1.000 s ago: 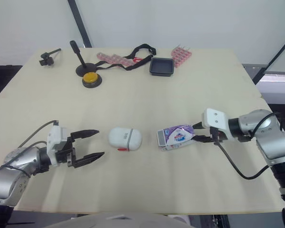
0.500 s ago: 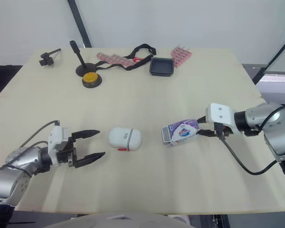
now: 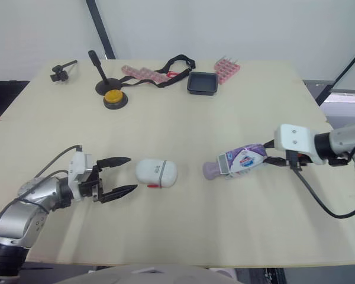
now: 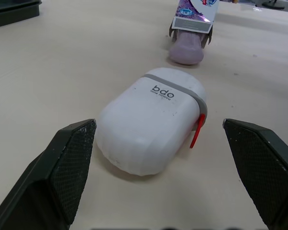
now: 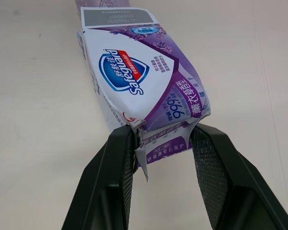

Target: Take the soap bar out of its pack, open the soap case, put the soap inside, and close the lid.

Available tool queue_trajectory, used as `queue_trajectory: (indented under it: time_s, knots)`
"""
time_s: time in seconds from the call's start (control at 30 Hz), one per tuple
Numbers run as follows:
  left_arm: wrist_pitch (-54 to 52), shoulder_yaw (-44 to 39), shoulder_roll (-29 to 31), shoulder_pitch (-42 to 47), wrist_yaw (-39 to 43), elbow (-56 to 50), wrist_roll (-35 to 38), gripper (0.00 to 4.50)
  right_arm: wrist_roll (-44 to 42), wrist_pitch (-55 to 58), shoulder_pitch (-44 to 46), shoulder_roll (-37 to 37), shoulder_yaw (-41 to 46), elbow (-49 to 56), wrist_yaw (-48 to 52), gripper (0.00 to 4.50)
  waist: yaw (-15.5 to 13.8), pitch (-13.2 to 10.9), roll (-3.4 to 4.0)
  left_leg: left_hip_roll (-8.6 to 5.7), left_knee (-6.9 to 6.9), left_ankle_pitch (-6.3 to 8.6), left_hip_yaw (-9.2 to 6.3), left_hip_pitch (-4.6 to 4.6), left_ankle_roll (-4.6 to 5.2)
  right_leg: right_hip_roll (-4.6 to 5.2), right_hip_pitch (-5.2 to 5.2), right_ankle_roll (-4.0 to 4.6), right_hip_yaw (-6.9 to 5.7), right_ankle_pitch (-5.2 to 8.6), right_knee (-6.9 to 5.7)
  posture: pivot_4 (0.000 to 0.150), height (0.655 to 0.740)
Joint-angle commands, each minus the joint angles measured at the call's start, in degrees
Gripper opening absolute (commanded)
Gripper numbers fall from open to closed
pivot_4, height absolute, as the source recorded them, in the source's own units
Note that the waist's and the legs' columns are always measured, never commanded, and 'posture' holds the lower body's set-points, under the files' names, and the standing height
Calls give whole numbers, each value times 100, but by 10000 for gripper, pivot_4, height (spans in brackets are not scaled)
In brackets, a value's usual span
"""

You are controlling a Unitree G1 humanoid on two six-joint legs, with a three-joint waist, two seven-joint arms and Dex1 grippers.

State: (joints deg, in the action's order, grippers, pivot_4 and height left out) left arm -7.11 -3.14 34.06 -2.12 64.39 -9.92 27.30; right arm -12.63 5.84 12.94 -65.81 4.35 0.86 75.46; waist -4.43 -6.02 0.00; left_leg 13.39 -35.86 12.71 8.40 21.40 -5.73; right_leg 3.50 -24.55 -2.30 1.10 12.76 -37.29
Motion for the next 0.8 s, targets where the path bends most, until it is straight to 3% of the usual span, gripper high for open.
queue_trajectory:
  time_s: [0.03,0.3,0.5,0.8]
  knots:
    - [-17,4,72,58,93,-79,81,45000,-232,54,-147,-243,723,-193,37,18725,-1,0,0,0,0,0,0,1,0,0,0,0,0,0,0,1500,7291]
    - [-60,-70,137,59,237,-41,106,45000,-670,662,-618,-119,1871,-700,-238,18725,-2,1,0,0,-1,1,1,4,3,1,1,1,-2,0,-1,1500,7291]
    - [-68,-171,192,23,286,-3,153,45000,-773,1471,-866,1366,2774,-809,-2481,18725,-16,16,-15,0,-6,1,1,1,3,-3,0,1,-6,1,-2,1500,7291]
    - [-66,-177,193,-42,196,-75,122,45000,-715,2132,-1062,2826,2656,-10,-4514,18725,4,14,9,-3,-2,2,5,0,0,-5,0,0,1,1,-4,1500,7291]
